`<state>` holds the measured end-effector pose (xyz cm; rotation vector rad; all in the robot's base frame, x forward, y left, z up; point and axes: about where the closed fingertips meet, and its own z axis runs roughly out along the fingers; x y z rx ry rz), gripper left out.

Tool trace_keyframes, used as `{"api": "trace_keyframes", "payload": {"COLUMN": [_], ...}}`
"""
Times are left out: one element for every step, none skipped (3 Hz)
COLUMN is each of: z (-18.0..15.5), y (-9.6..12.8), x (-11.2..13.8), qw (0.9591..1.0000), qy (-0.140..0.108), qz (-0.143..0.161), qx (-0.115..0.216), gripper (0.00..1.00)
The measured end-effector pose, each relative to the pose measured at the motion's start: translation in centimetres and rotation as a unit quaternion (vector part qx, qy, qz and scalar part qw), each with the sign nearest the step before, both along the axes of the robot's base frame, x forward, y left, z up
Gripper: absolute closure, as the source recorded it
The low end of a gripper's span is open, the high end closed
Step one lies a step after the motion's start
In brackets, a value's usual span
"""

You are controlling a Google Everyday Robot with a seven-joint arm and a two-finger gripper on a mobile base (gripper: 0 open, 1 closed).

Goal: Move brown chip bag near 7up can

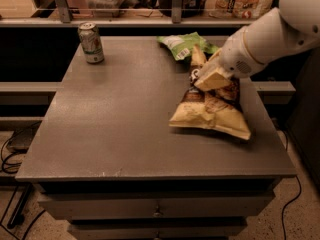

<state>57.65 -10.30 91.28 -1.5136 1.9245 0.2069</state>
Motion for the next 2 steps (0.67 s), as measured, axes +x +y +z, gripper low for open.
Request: {"api": "trace_keyframes", "payload": {"z": [3.0,5.1], "y": [3.9,8.1], "x": [1.1,2.2], "qw": [0.9979,0.9918], "qy": [-0.024,-0.046], "qz": [0.055,0.109], "qx": [0.021,0.047], "gripper": [1.00,1.00]}}
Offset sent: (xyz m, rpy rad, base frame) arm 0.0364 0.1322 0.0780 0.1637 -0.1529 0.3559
